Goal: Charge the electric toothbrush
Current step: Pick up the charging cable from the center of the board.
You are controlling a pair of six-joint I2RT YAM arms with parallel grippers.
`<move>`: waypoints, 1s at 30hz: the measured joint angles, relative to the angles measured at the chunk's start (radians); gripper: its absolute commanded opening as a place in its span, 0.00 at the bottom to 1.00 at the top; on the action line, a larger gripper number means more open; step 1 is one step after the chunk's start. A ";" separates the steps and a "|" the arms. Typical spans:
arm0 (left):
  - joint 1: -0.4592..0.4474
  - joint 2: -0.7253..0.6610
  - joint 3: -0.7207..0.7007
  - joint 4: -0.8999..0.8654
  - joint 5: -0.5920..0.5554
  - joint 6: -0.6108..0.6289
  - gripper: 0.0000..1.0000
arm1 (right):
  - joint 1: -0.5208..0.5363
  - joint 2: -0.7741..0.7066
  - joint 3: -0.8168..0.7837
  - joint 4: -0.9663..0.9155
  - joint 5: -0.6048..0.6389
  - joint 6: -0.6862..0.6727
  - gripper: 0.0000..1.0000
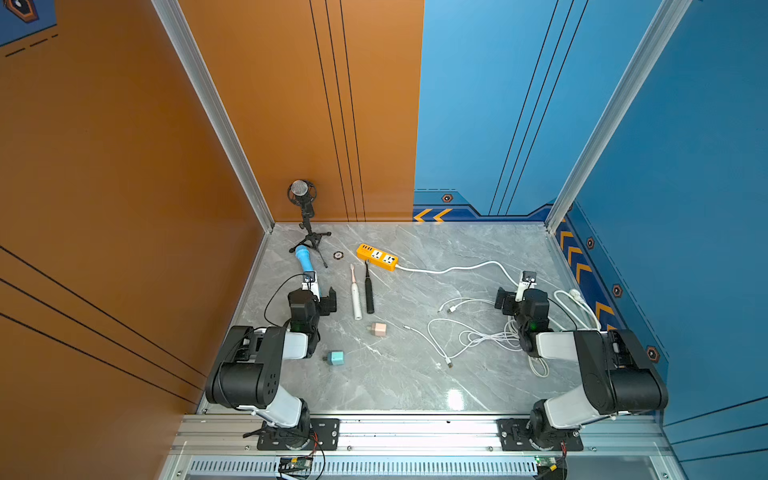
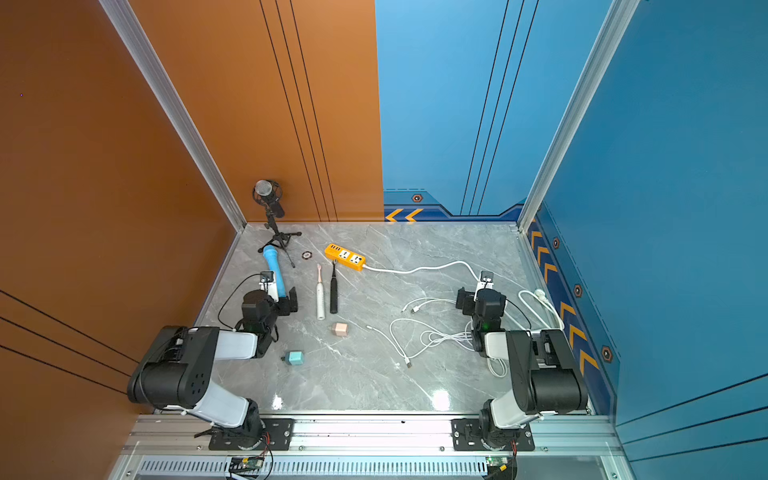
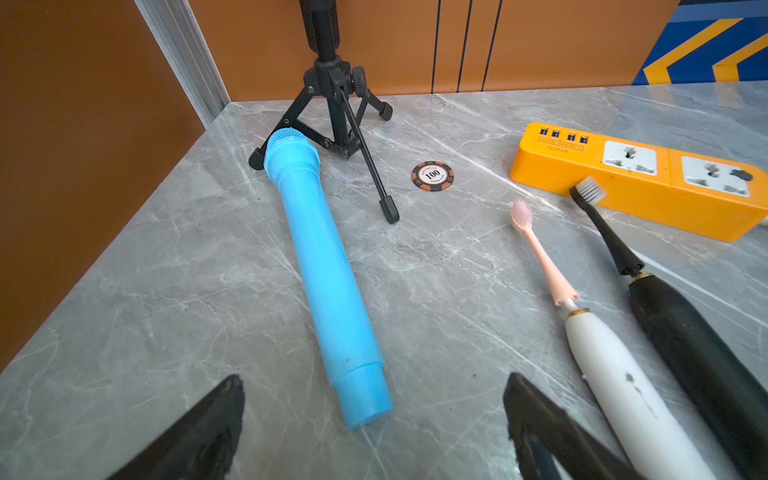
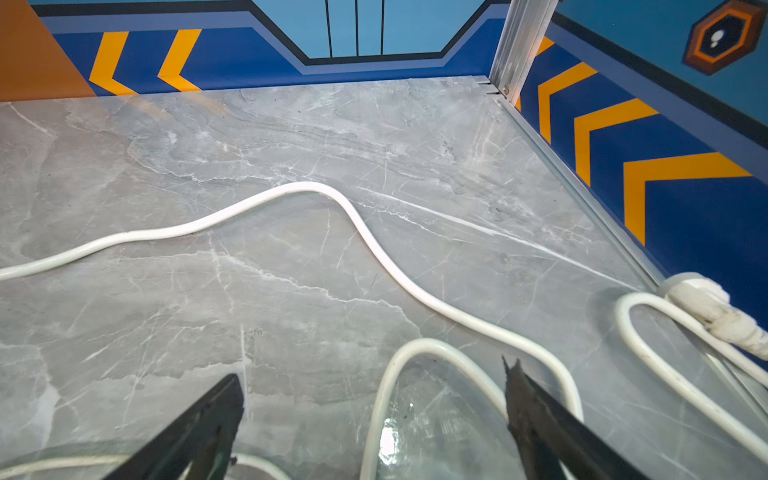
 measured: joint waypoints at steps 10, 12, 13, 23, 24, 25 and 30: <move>0.000 0.000 0.000 0.000 0.000 0.000 0.98 | 0.000 0.000 0.000 0.000 0.000 0.000 1.00; 0.000 0.000 0.000 0.000 0.000 0.000 0.98 | 0.000 0.000 0.000 0.000 0.000 0.000 1.00; 0.000 0.000 0.000 0.000 0.000 0.000 0.98 | 0.000 0.000 0.000 0.000 0.000 0.000 1.00; 0.000 0.000 0.000 0.000 0.000 0.000 0.98 | 0.013 -0.205 0.317 -0.544 0.038 0.127 1.00; 0.000 0.000 0.000 0.000 0.000 0.000 0.97 | 0.014 -0.244 0.375 -0.608 0.031 0.163 1.00; 0.000 0.000 0.000 0.000 -0.002 0.000 0.98 | 0.017 -0.283 0.423 -0.665 0.017 0.198 1.00; -0.046 -0.153 0.011 -0.157 -0.083 0.003 0.99 | 0.084 -0.383 0.549 -0.910 -0.098 0.302 1.00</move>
